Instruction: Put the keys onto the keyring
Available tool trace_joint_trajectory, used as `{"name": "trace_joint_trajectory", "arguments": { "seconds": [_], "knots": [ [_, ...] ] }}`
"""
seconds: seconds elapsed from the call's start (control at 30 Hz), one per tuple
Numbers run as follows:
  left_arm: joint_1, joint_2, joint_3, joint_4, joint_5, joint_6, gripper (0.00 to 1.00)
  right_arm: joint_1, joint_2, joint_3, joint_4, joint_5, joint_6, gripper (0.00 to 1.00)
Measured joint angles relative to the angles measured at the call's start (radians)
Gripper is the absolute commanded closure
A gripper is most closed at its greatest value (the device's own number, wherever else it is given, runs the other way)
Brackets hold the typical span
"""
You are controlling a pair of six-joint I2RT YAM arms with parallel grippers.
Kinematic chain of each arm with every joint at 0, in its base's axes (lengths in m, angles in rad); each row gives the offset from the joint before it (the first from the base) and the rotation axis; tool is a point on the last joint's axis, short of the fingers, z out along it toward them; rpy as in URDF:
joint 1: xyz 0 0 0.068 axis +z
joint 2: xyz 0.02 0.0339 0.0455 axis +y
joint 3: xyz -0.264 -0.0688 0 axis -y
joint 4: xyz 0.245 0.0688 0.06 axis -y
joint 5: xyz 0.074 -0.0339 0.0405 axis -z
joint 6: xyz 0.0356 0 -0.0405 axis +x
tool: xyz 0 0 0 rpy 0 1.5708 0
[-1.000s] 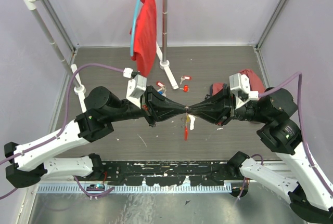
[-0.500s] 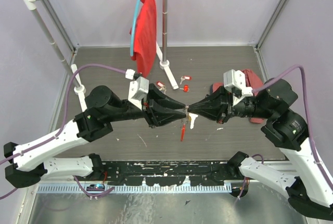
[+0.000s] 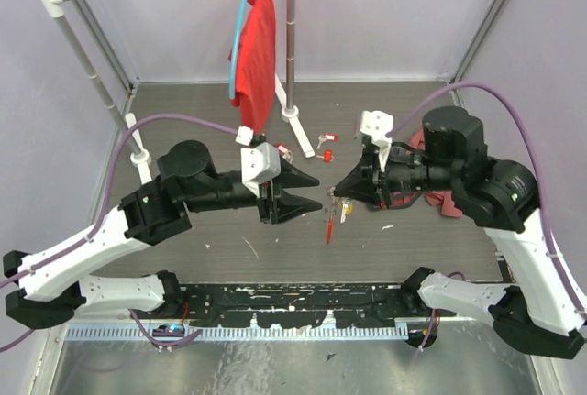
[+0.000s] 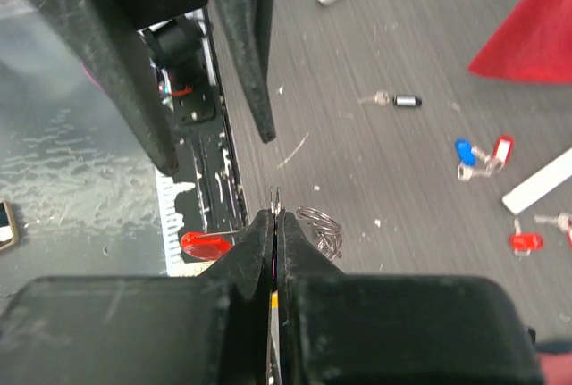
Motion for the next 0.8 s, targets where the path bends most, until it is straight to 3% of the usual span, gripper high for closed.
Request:
{"name": "trace_joint_trajectory", "arguments": {
  "seconds": [0.37, 0.8],
  "knots": [
    [0.000, 0.064, 0.000, -0.095, -0.022, 0.045, 0.53, 0.000, 0.117, 0.074, -0.233, 0.085, -0.030, 0.99],
    [0.000, 0.113, 0.000, -0.103, -0.029, 0.056, 0.62, 0.006, 0.109, 0.072, -0.249, -0.001, -0.055, 0.99]
  ]
}}
